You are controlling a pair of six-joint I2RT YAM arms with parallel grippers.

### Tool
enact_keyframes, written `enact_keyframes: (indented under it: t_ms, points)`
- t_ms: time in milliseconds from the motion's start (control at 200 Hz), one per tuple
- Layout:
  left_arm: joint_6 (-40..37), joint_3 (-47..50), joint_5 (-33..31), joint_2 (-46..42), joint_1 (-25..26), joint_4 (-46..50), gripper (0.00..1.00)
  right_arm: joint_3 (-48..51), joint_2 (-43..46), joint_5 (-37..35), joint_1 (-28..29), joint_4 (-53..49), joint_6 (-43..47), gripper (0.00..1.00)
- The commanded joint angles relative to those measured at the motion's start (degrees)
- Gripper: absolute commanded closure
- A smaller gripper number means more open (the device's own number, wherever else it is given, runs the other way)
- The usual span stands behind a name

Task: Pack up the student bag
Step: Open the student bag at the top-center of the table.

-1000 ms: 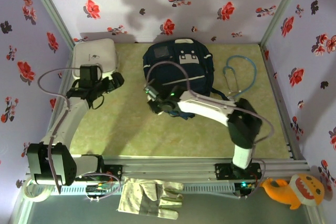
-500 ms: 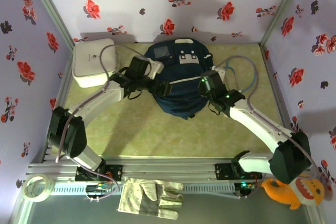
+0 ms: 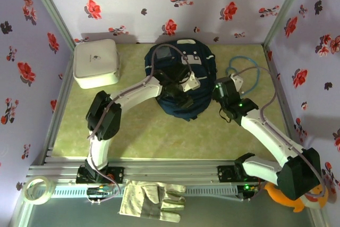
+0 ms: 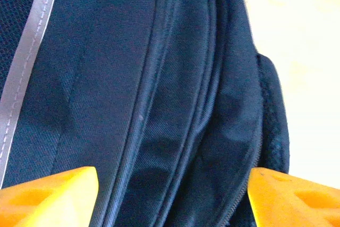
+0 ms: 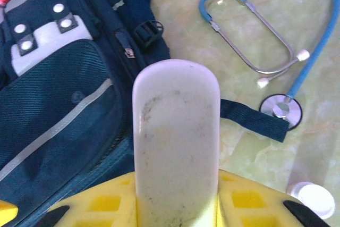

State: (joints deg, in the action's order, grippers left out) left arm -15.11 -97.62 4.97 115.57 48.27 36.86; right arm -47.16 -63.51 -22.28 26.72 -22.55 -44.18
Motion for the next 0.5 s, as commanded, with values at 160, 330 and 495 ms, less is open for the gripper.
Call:
enact_keyframes:
  t_ms: [160, 330, 495]
  points:
    - [-0.75, -9.81, -13.33, 8.05, -0.27, 2.62, 0.49, 1.19, 2.63, 2.77, -2.89, 1.31, 1.43, 0.68]
    - [0.52, -13.79, -14.20, 8.94, -0.33, 3.47, 0.56, 0.99, 3.54, 6.70, -3.51, 1.25, 3.92, 0.67]
    - [1.79, -15.74, -13.72, 7.89, -0.97, 5.23, 0.63, 1.99, 4.57, 9.82, -4.25, 3.10, 3.08, 0.67]
